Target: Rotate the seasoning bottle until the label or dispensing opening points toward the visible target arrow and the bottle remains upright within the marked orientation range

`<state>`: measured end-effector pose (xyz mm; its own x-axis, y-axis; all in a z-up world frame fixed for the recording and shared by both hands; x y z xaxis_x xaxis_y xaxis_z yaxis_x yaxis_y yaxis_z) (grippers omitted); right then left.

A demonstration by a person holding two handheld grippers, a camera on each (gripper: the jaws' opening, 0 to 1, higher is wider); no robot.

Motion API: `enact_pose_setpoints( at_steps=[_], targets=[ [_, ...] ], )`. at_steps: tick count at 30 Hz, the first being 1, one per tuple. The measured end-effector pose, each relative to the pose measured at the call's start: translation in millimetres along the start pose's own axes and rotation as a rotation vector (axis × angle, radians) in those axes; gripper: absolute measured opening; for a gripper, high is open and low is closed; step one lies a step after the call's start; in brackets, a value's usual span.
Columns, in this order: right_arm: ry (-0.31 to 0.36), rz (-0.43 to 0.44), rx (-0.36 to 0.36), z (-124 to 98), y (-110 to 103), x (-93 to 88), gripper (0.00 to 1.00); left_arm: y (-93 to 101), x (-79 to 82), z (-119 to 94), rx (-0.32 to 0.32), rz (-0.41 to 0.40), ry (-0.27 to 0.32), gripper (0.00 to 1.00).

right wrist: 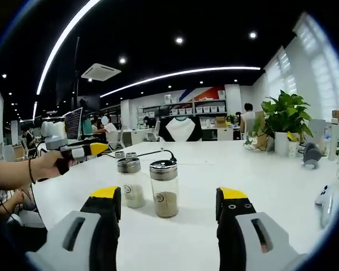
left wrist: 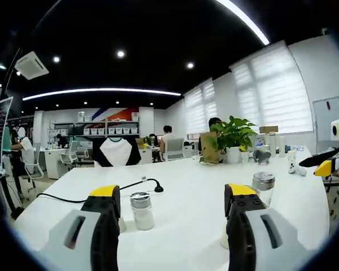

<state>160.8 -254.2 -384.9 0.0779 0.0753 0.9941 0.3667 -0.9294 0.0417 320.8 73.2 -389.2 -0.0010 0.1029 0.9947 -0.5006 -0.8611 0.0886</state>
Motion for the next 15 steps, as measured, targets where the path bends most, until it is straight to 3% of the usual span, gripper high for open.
enact_pose_setpoints(
  at_steps=[5,15],
  targets=[
    [0.007,-0.004,-0.007,-2,1,1.2,0.69,-7.2,-22.4,27,-0.011,-0.015,-0.032,0.79],
    [-0.022,0.002,-0.009,-1,5,-8.9,0.68,-26.5,-59.7,63,0.041,-0.037,-0.130,0.71]
  ],
)
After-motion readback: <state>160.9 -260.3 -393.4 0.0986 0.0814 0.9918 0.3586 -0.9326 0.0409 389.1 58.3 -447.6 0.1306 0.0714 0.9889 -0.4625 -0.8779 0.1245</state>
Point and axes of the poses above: the point that each gripper's makers call its tool centre point, and the gripper's own axes: z roughly forward along the fingers, y roughly to its right, x roughly out of its top, the point moved 10 cm from there along -z, roughly backward along the fingers, and after that the axes turned 5 degrees about -z, right-handed, at the moved point
